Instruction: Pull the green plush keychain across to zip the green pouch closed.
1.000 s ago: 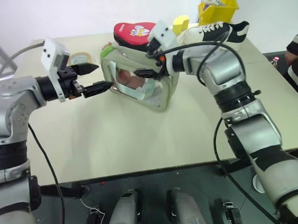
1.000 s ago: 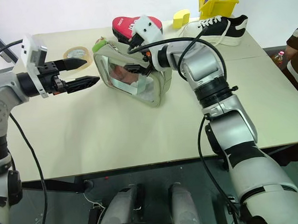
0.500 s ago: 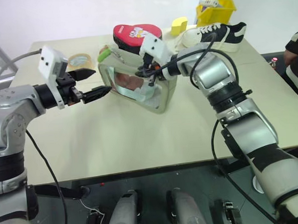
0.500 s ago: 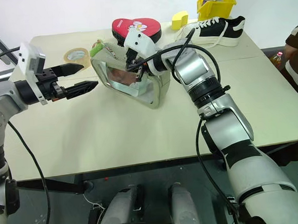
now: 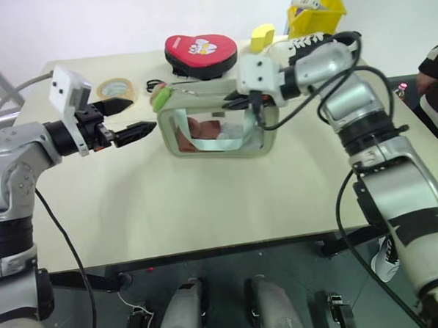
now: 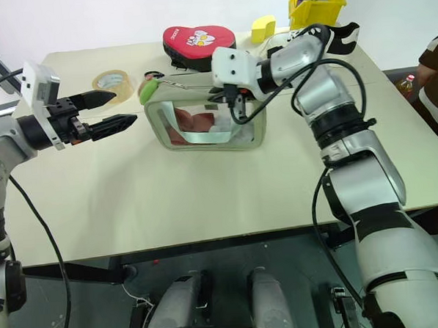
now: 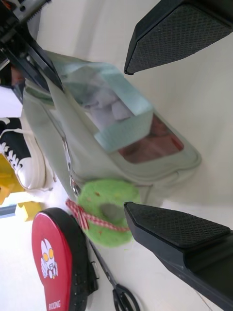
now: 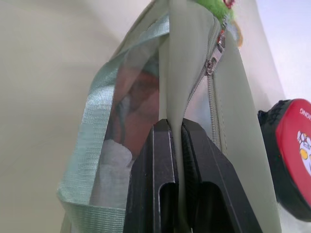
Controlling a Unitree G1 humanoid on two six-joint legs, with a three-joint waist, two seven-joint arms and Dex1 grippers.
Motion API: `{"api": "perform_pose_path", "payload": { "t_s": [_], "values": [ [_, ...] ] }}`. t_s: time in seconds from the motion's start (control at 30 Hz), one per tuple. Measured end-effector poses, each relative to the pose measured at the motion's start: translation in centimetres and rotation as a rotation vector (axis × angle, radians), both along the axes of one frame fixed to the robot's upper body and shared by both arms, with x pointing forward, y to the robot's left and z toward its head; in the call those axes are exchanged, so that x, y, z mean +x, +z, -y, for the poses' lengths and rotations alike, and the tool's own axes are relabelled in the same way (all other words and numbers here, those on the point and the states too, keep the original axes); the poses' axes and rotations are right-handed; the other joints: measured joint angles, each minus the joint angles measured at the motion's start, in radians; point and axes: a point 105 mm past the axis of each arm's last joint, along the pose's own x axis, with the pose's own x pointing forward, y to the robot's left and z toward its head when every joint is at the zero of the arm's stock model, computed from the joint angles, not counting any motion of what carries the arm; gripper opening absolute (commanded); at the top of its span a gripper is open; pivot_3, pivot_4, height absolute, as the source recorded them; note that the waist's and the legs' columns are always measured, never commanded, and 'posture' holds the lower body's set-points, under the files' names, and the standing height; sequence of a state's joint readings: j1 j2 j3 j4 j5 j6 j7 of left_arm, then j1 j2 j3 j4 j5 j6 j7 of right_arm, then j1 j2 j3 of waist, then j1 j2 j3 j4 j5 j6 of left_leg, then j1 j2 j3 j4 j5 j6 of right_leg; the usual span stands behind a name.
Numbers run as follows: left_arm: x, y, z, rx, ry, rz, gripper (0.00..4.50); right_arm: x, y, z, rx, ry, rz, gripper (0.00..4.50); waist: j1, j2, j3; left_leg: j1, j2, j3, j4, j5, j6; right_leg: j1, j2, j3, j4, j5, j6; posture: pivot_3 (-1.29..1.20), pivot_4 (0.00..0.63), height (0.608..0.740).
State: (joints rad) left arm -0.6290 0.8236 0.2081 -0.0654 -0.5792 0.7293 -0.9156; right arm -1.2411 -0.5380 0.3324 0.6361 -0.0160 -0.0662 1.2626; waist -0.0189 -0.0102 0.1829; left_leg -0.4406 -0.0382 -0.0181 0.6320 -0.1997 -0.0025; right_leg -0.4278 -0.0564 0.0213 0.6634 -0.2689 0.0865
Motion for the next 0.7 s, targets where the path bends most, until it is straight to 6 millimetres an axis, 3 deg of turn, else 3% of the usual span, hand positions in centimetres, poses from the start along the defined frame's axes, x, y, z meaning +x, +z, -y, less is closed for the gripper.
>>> {"api": "perform_pose_path", "payload": {
  "t_s": [0.17, 0.57, 0.7],
  "values": [
    [0.0, -0.2, 0.0, -0.004, 0.000, 0.000, 4.50, -1.9, -2.0, 0.3, 0.022, 0.051, -0.057, 0.04, -0.007, 0.000, 0.000, 0.001, 0.000, 0.000, 0.001, 0.000, 0.000, 0.000, 0.000, 0.001, 0.002, 0.000, 0.000, 0.00, 0.150, 0.740],
    [0.3, -0.5, 0.5, -0.002, -0.025, -0.013, 4.50, -3.1, -0.7, -2.4, 0.065, 0.108, -0.009, 0.04, -0.014, 0.000, 0.000, 0.000, 0.001, 0.000, 0.000, 0.001, -0.001, -0.001, 0.000, 0.000, 0.001, 0.001, -0.001, 0.00, 0.150, 0.740],
    [0.2, -0.5, 0.5, -0.002, -0.029, -0.013, 4.50, -3.2, -2.1, -2.0, 0.067, 0.097, -0.032, 0.04, -0.011, 0.000, 0.000, 0.000, 0.001, 0.000, 0.001, 0.001, -0.001, 0.000, 0.000, 0.000, 0.001, 0.001, -0.001, 0.00, 0.150, 0.740]
  ]
}}
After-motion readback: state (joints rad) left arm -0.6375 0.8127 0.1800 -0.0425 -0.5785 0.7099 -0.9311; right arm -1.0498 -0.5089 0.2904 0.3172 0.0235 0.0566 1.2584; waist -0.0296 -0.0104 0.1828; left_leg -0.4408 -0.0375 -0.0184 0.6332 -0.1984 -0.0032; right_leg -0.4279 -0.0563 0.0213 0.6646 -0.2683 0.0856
